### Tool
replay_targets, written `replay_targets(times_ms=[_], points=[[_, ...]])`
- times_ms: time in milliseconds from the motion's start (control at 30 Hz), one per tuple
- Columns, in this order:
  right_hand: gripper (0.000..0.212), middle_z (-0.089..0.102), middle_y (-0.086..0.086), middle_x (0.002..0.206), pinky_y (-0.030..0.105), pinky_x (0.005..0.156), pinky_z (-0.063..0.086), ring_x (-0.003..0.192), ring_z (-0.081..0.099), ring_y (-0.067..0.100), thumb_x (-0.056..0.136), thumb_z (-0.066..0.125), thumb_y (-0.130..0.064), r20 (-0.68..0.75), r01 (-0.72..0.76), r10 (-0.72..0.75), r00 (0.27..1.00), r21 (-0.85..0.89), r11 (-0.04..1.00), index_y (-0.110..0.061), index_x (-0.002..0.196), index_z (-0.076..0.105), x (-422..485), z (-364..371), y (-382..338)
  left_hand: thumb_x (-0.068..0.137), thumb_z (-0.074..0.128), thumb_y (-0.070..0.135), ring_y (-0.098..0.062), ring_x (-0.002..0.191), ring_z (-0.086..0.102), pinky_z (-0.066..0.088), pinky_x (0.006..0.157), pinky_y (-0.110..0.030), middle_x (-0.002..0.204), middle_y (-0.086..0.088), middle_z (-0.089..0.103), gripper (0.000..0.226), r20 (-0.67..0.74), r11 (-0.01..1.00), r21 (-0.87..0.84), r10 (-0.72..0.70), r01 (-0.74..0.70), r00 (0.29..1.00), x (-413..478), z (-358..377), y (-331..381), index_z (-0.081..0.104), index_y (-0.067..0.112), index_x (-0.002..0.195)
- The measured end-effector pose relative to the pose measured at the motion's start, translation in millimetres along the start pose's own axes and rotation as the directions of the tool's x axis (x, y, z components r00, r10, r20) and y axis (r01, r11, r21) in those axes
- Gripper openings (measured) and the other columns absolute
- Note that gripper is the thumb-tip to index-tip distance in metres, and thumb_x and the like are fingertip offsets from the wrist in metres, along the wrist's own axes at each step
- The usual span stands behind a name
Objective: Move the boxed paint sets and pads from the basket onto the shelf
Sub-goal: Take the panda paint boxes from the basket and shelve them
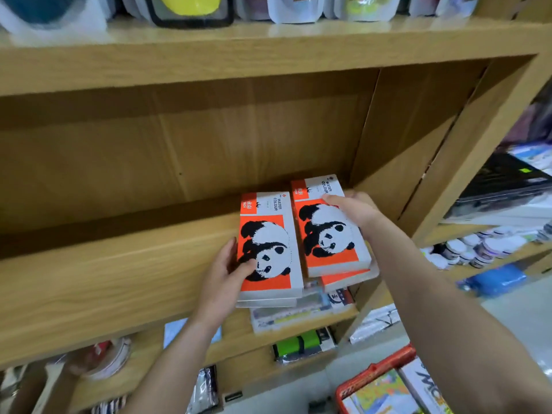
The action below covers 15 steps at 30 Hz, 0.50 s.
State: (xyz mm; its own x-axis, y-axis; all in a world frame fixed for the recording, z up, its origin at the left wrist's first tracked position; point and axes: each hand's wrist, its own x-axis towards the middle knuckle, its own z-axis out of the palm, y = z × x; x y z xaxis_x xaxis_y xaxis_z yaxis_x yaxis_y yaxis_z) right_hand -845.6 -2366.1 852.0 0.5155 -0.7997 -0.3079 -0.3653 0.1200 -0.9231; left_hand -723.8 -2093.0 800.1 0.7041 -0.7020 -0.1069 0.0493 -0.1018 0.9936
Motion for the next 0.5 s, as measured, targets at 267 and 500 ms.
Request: replay_targets(times_ms=[267,500], points=[[0.043,0.076,-0.016,0.110,0.032,0.080,0.052,0.104,0.072,0.016,0.091,0.070,-0.047,-0.145,0.197,-0.231,0.962,-0.212,0.957,-0.030,0.131,0.065,-29.7,-14.3,19.5,0.098,0.060,0.009,0.009,0.107,0.068,0.050,0.087,-0.018,0.116,0.034,0.071,0.055,-0.065,0.999,0.033,-0.011,0.013,0.998,-2.8,10.4,-15.3,0.054,0.052,0.133],[0.063,0.048,-0.006,0.151,0.028,0.085,0.045,0.139,0.046,0.013,0.094,0.060,-0.066,0.021,0.363,-0.407,0.913,-0.495,0.789,-0.048,0.153,0.046,-92.7,-3.3,78.6,0.085,0.058,0.037,0.023,0.101,0.062,0.049,0.081,-0.012,0.112,0.047,0.065,0.050,-0.014,0.998,0.045,-0.040,0.041,0.999,-3.2,27.9,-6.0,0.052,0.081,0.108]])
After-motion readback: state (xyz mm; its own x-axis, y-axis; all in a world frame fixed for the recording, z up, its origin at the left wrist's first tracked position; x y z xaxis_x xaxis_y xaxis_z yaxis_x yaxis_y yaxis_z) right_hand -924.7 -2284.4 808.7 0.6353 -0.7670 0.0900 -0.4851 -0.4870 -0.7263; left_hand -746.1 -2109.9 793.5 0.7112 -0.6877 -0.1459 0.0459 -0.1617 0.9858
